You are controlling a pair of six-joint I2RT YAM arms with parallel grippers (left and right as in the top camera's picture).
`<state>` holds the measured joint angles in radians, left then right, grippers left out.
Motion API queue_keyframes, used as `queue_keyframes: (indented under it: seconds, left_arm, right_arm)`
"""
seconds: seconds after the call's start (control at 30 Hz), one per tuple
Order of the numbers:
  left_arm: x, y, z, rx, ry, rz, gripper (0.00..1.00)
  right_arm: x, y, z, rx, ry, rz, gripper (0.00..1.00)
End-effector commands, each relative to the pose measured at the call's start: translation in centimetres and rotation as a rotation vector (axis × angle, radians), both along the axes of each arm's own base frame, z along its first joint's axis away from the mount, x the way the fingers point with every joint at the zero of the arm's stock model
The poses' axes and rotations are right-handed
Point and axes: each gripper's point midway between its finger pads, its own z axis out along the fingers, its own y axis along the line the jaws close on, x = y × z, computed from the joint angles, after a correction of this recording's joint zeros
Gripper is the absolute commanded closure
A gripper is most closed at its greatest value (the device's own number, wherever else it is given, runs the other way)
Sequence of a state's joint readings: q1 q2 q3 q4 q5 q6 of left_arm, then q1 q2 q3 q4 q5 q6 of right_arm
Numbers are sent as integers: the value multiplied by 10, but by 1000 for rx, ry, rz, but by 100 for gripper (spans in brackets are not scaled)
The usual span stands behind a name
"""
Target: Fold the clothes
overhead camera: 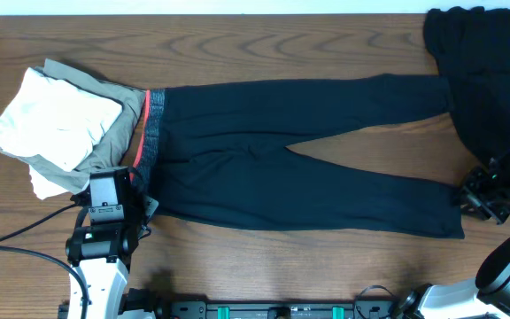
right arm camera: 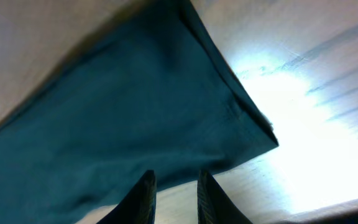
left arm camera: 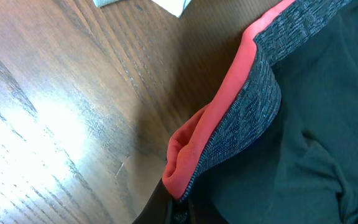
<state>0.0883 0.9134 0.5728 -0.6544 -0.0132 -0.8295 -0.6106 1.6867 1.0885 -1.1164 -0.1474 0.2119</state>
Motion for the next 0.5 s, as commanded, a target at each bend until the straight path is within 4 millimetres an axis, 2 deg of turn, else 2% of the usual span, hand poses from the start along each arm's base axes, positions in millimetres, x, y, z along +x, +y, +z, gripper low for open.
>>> queue_keyframes:
  seconds: [0.0, 0.17, 0.47]
  left_arm:
    - [2, 8, 7, 44, -7, 1, 94]
    - [2, 8, 7, 50, -5, -10, 94]
    - [3, 7, 6, 48, -5, -18, 94]
  right_arm:
    - [-18, -2, -15, -32, 66, -87, 79]
    - [-30, -10, -28, -43, 76, -151, 78]
    - [-42, -25, -30, -49, 86, -258, 77]
